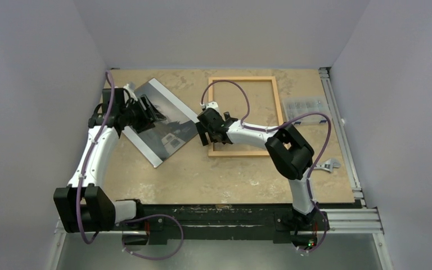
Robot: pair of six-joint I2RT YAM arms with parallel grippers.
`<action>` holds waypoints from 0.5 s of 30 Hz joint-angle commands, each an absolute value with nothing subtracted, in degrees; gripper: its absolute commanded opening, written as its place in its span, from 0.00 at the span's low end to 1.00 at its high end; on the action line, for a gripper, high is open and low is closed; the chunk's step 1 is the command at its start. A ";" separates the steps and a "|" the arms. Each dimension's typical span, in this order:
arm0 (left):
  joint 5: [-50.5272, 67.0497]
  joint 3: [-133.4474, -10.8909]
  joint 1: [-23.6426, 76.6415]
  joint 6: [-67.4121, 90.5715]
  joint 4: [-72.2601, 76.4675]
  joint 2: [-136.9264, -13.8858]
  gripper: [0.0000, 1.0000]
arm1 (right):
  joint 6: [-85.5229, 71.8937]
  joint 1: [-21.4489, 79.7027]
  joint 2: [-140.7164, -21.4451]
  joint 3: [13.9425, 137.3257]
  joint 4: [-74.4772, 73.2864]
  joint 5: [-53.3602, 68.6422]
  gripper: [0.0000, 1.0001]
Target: Take the photo out of the frame
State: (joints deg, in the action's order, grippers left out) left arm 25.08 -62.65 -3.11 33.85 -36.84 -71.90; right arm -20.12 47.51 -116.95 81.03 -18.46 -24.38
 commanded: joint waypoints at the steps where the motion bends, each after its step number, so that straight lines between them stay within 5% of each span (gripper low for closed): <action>1: 27.25 -62.75 -3.61 34.30 -34.30 -72.85 0.59 | -18.62 46.85 -115.66 81.72 -19.58 -26.32 0.99; 15: 34.07 -64.61 -3.57 42.44 -30.45 -80.74 0.59 | -17.40 46.76 -108.07 78.35 -16.73 -21.57 0.99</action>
